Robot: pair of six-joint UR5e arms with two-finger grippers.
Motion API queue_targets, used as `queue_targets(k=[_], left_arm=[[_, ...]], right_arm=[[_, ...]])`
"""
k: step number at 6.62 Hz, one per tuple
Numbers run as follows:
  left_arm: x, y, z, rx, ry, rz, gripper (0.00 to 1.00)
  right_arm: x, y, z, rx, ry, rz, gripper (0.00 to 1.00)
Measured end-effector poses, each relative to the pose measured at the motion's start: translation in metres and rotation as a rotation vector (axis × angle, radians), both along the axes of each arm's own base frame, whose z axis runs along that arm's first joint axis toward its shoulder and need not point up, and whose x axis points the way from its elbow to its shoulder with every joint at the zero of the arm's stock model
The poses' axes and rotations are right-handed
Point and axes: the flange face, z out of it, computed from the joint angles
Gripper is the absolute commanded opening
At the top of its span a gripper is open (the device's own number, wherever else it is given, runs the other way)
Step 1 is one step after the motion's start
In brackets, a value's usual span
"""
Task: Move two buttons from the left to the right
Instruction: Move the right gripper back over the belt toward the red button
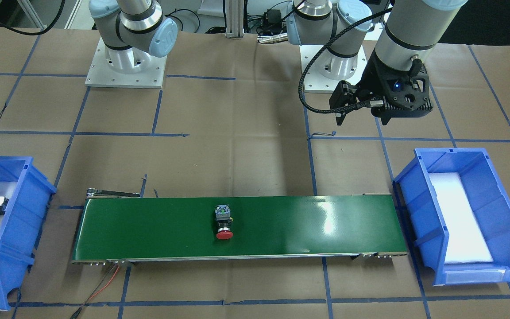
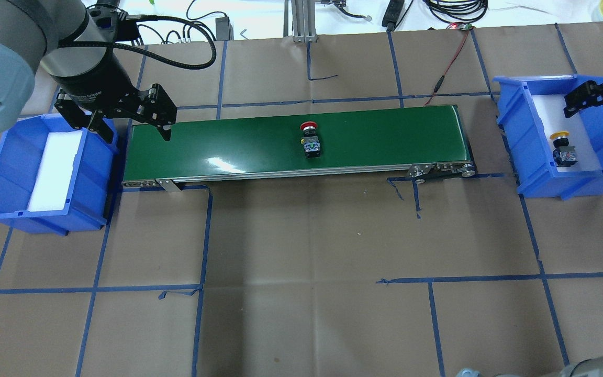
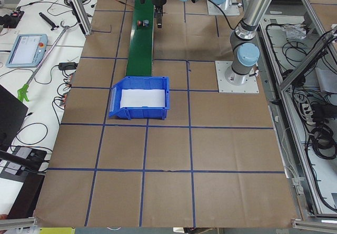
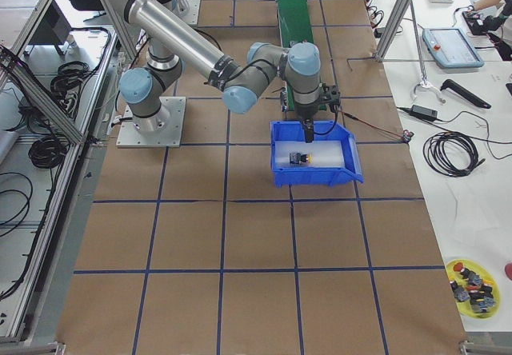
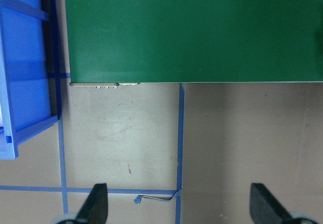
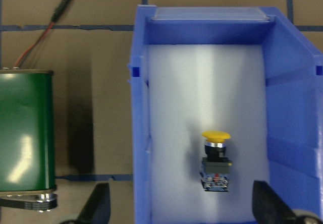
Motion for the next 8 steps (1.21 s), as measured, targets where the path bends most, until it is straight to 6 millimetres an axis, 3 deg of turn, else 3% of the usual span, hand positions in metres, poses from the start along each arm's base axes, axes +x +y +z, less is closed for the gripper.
queue_targets(k=[3,5,6,8], left_arm=[[0.0,0.0,0.0,0.001,-0.001,-0.003,1.0],[0.0,0.0,-0.001,0.001,-0.001,-0.003,1.0],[0.0,0.0,-0.001,0.001,-0.001,-0.003,1.0],[0.0,0.0,-0.001,0.001,-0.001,-0.003,1.0]], right_arm=[[0.147,-0.013,0.018,0.002,-0.035,0.06,1.0],[0.226,-0.004,0.027,-0.019,-0.03,0.138,1.0],[0.244,0.0,0.027,-0.017,-0.035,0.14,1.0],[0.256,0.003,0.021,-0.003,-0.051,0.128,1.0]])
